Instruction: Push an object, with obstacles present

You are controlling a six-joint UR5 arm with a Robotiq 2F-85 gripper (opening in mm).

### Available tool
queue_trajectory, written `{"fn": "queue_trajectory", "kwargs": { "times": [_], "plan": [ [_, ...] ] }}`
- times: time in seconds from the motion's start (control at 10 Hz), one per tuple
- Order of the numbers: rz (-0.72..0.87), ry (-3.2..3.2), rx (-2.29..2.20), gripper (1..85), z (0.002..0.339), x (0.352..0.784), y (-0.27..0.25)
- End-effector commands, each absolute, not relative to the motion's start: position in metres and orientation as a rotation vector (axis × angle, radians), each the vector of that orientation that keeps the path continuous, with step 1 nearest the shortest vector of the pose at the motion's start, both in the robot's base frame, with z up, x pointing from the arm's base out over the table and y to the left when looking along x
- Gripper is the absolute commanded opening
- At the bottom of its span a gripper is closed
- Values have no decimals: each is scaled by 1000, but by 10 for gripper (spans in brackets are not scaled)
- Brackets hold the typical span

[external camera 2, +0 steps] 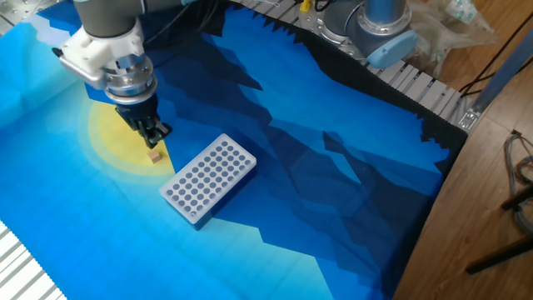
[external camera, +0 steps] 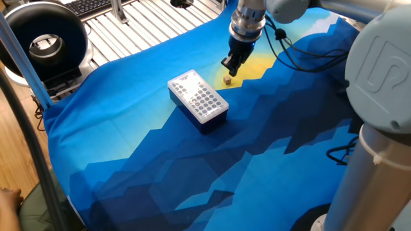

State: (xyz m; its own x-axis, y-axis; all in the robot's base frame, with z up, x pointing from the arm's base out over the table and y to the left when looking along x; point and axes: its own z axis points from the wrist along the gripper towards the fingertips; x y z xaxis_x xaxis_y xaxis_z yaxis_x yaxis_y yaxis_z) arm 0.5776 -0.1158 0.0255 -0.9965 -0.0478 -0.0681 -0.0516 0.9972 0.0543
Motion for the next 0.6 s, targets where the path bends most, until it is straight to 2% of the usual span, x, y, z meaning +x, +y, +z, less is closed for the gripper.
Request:
{"fn": "queue_trajectory", "kwargs": {
  "times": [0.0, 0.5],
  "plan": [
    [127, 3134, -20, 10, 25, 563, -110],
    [111, 3123, -56, 10, -4, 585, -104]
  ]
}}
